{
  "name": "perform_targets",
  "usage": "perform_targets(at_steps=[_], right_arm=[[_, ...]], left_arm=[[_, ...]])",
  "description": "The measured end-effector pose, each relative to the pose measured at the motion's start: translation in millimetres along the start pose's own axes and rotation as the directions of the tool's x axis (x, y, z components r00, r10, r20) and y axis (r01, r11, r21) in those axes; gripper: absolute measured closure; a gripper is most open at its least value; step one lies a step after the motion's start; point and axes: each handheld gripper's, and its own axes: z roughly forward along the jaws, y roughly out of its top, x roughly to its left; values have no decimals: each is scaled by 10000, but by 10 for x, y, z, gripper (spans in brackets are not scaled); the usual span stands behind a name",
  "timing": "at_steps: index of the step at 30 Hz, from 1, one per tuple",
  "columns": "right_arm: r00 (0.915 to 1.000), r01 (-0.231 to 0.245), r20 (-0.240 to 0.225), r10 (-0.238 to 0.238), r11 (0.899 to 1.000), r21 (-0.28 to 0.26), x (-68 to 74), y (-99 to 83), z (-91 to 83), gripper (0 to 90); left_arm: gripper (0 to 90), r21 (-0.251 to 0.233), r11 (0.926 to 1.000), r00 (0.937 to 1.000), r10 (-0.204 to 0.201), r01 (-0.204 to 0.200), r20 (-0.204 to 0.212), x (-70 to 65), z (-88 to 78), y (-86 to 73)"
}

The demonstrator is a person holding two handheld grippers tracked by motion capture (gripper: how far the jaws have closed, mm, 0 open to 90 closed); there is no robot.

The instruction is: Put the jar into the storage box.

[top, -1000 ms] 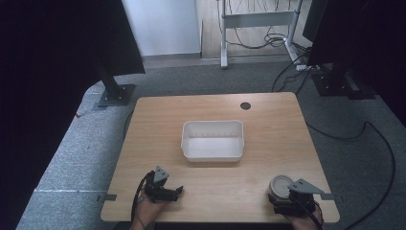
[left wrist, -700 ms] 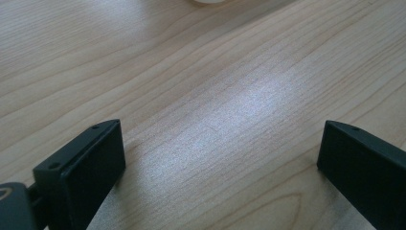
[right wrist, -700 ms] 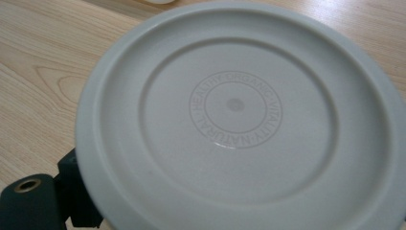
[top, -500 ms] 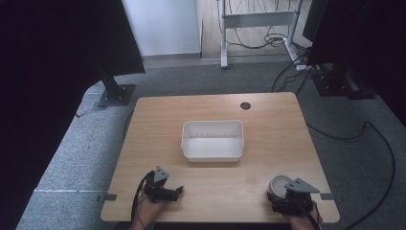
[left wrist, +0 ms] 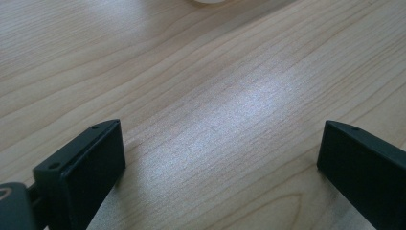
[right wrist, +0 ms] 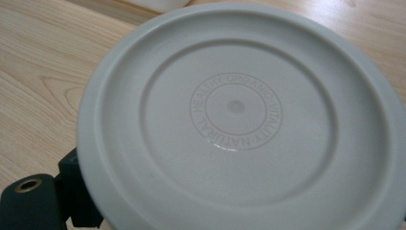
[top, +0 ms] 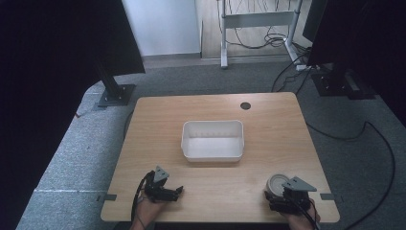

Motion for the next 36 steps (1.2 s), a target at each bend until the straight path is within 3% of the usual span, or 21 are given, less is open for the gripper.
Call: perform_targets(at_steps=[14,36], right_arm=[[9994,252,-226,-255,9996,-108,85,168,62,92],[9989,259,-397,-268,9994,-225,177,316,166,92]], left_arm=[[20,1,10000,10000,-1,1,1,0,0,0],[21,1,10000,10000,-21,21,-20,-3,-1,-1]])
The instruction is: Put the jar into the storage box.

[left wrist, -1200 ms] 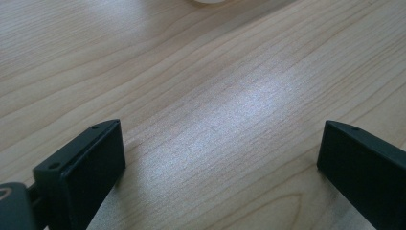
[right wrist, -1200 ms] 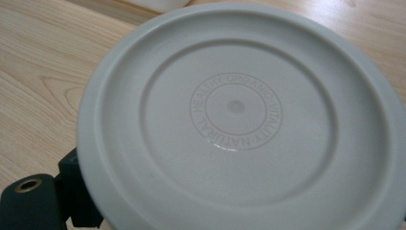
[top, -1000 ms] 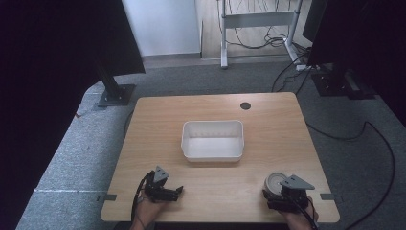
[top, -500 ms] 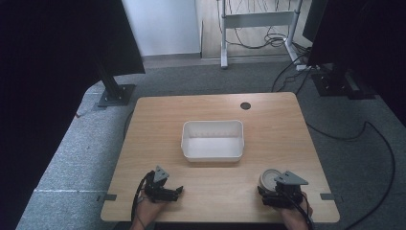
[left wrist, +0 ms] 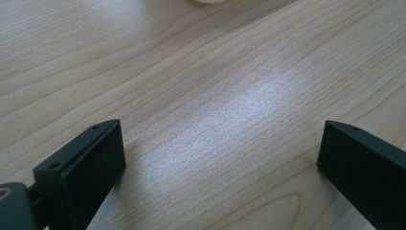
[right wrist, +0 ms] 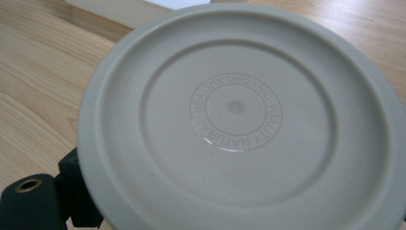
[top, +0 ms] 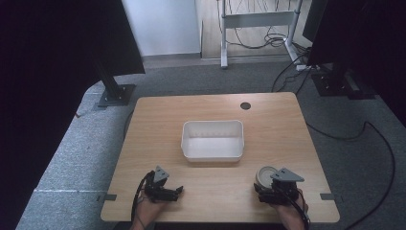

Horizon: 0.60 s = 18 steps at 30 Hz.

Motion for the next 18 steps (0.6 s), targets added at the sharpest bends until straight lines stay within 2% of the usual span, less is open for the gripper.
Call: perform_targets(at_steps=[18], right_arm=[[9997,140,-197,-141,9999,-55,74,172,123,92]], left_arm=[[21,-2,10000,10000,-1,1,-1,0,0,0]])
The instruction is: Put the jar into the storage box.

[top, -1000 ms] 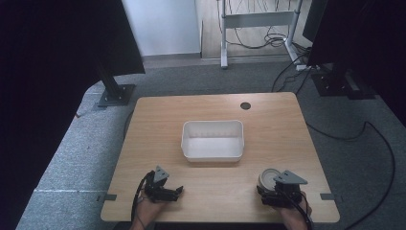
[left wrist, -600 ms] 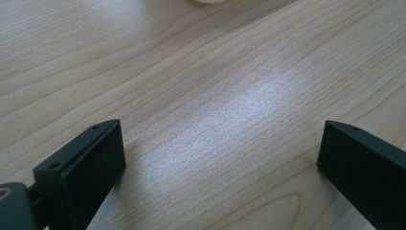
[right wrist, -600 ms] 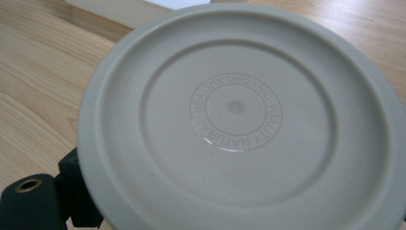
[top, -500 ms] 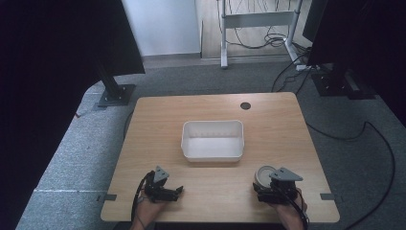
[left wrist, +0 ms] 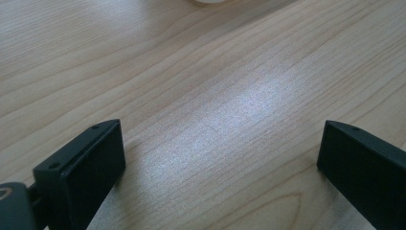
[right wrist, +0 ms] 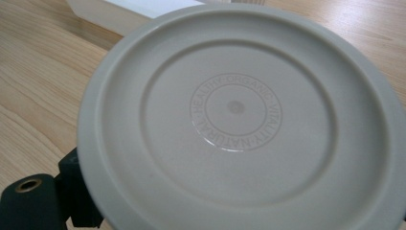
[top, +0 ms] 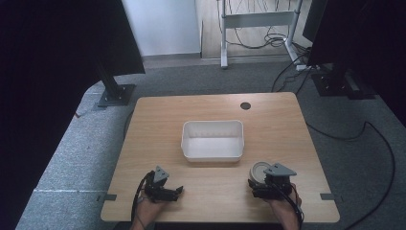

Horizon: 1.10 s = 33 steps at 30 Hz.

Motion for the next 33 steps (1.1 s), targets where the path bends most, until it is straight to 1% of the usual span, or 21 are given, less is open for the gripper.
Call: perform_targets(at_steps=[7,18,24,33], right_arm=[[9999,16,-104,-17,10000,-70,23,62,54,92],[9993,263,-271,-266,9996,-124,95,213,166,92],[9986,367,-377,-370,9993,-83,123,289,227,92],[9982,375,-468,-373,9993,27,134,366,309,92]], left_arm=[[21,0,10000,10000,-1,1,0,0,0,0],[21,1,10000,10000,-2,2,-2,0,0,0],[21,1,10000,10000,-4,4,0,0,0,0],[21,3,10000,10000,1,-1,-1,0,0,0]])
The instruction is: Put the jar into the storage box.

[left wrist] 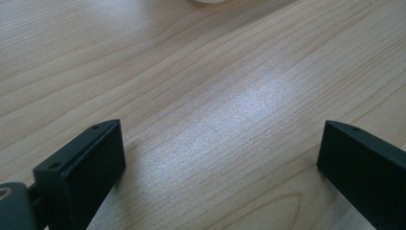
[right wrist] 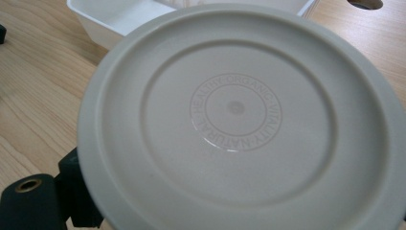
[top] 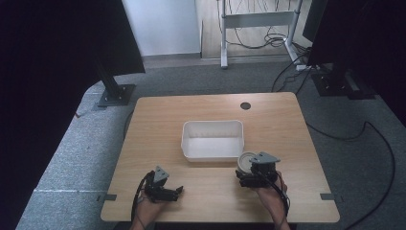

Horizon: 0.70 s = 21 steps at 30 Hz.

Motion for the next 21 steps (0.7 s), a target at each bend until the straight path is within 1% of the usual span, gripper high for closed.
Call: perform_targets(at_steps=[10,21], right_arm=[[9998,206,-16,-206,9998,7,44,114,58,92],[9990,395,-210,-397,9992,-55,114,264,133,92]], left_arm=[[21,0,10000,10000,3,-3,-2,0,0,0],[21,-6,10000,10000,-6,6,-2,0,0,0]])
